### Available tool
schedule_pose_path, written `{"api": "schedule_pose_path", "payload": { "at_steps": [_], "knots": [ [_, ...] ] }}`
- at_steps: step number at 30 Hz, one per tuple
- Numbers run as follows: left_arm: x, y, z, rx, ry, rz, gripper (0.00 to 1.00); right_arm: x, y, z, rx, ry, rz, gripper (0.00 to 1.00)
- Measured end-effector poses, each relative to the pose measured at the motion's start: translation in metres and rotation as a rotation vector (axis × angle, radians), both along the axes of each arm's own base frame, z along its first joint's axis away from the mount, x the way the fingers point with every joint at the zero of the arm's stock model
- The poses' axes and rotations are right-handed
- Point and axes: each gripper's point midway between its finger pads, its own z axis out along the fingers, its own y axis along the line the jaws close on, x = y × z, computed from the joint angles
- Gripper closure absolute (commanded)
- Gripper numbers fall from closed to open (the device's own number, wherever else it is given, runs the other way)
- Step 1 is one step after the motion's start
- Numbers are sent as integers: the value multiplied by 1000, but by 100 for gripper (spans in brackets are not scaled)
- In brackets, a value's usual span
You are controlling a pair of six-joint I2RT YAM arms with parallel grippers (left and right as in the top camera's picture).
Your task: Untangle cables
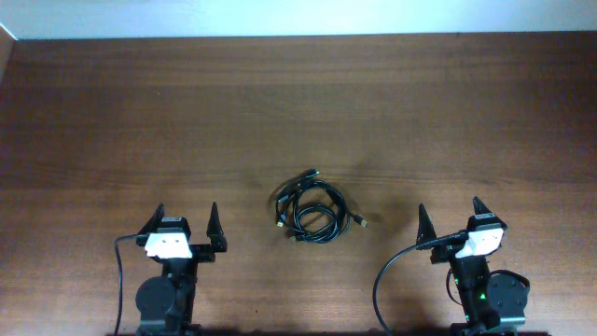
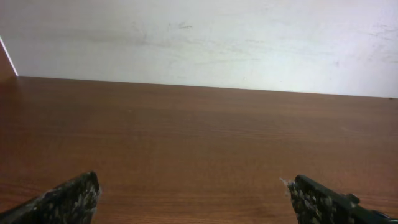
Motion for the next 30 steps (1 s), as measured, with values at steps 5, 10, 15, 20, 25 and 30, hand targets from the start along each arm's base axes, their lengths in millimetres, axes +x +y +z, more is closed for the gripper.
{"api": "schedule_pose_path", "payload": {
  "at_steps": [5,10,15,20,25,30],
  "knots": [
    [0,0,0,0,0,0,1,0,0,0,0,0,0,1],
    [0,-1,-1,0,9,-4,1,0,0,0,0,0,0,1],
    [-7,5,-6,3,90,28,1,0,0,0,0,0,0,1],
    [-10,5,-10,3,145,30,1,0,0,0,0,0,0,1],
    [-3,-3,-15,-6,265,-16,1,0,0,0,0,0,0,1],
    [8,-13,-28,-25,418,-73,1,0,0,0,0,0,0,1]
  ]
}}
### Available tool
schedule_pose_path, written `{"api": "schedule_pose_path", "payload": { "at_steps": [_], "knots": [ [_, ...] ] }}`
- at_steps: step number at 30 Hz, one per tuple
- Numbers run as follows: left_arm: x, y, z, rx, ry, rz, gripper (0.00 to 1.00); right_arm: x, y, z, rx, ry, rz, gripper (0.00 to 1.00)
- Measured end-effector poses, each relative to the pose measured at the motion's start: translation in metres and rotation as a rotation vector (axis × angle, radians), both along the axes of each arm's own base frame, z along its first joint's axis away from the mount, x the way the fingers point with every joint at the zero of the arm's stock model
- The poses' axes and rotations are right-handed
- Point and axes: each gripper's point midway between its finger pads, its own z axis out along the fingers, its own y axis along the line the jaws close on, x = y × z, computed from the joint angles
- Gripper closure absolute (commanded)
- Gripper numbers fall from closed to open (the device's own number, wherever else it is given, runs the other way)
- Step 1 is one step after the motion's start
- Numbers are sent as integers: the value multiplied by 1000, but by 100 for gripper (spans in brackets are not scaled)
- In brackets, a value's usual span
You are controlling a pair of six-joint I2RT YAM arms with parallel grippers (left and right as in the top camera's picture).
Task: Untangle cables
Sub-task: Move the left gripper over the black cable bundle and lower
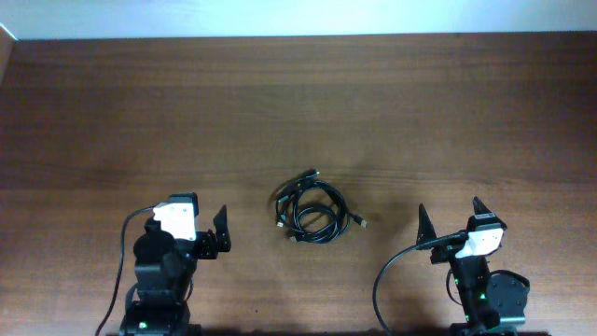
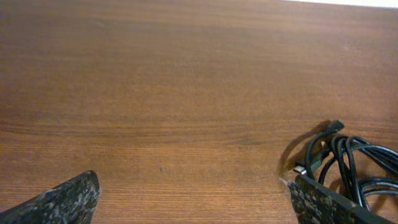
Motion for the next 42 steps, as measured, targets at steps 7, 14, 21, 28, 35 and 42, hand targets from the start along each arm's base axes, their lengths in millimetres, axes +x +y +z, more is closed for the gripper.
{"api": "schedule_pose_path", "payload": {
  "at_steps": [7,14,21,28,35,42],
  "knots": [
    [13,-6,-22,-23,253,-29,1,0,0,0,0,0,0,1],
    [21,-20,-43,-80,488,-90,1,0,0,0,0,0,0,1],
    [17,-62,-49,-36,539,-282,1,0,0,0,0,0,0,1],
    [19,-80,-65,17,666,-339,1,0,0,0,0,0,0,1],
    [19,-79,-68,24,674,-337,1,0,0,0,0,0,0,1],
    [19,-79,-68,24,674,-337,1,0,0,0,0,0,-1,1]
  ]
}}
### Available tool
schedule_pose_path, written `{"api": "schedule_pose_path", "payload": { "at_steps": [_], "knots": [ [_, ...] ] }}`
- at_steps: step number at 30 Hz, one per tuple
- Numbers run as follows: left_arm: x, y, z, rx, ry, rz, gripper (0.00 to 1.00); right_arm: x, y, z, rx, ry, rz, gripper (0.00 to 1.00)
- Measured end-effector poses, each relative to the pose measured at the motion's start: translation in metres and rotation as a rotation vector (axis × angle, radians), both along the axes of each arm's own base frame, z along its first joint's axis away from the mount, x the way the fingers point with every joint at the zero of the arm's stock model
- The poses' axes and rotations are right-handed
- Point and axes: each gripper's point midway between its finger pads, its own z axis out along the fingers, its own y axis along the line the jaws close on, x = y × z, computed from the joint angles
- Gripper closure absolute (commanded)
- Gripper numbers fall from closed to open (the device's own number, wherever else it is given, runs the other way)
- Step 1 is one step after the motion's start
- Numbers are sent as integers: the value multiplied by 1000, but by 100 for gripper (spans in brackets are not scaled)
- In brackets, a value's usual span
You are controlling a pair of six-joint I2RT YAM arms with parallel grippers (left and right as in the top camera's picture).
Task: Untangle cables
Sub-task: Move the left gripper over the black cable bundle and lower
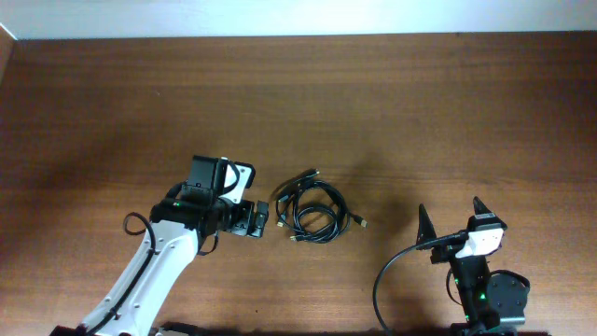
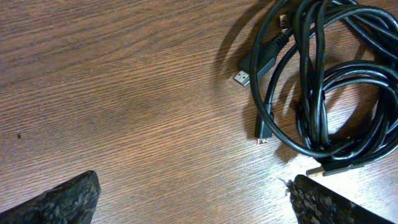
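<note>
A tangle of black cables (image 1: 312,210) lies coiled on the brown table, with several plug ends sticking out at its left and right. In the left wrist view the coil (image 2: 323,81) fills the upper right, its plugs pointing left. My left gripper (image 1: 262,219) hovers just left of the coil, open, its fingertips (image 2: 62,202) wide apart over bare wood with nothing between them. My right gripper (image 1: 450,219) stands open at the table's front right, away from the cables.
The wooden table (image 1: 140,103) ends at a pale wall along the far side. A black lead (image 1: 387,280) loops from the right arm's base at the front edge.
My left arm has reached out to the right and forward; its gripper is now beside the coil's left side, and the cables fill much more of its wrist view. The right arm has not moved.
Both arms stood parked at the front with grippers open, the left wrist facing the far wall. Then the left arm had turned toward the coil, which showed at its view's lower right. Now the open left gripper is close over the coil's left edge.
</note>
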Motion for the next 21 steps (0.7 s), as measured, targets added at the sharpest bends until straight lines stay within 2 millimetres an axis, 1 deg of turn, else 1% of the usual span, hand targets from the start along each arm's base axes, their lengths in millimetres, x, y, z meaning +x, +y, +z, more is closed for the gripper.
{"api": "schedule_pose_path", "payload": {
  "at_steps": [4,7,10,13,14,15,16,17,18,20,21],
  "knots": [
    [-1,-1,0,-2,2,-9,1,0,0,0,0,0,0,1],
    [-4,-15,4,-46,-6,-92,1,0,0,0,0,0,0,1],
    [-9,-54,18,-82,-38,-229,1,0,0,0,1,0,0,1],
    [-2,-90,45,-126,-112,-326,1,0,0,0,0,0,0,1],
    [-1,-99,47,-141,-113,-349,1,0,0,0,0,0,0,1],
    [-4,-107,42,-152,-90,-371,1,0,0,0,0,0,0,1],
    [-11,-120,26,-158,-36,-398,1,0,0,0,0,0,0,1],
    [-10,-129,20,-165,-29,-411,1,0,0,0,0,0,0,1],
    [-9,-135,16,-171,-29,-421,1,0,0,0,0,0,0,1],
    [-12,-140,7,-170,-6,-432,1,0,0,0,0,0,0,1],
    [-9,-142,9,-176,-23,-432,1,0,0,0,0,0,0,1]
  ]
}}
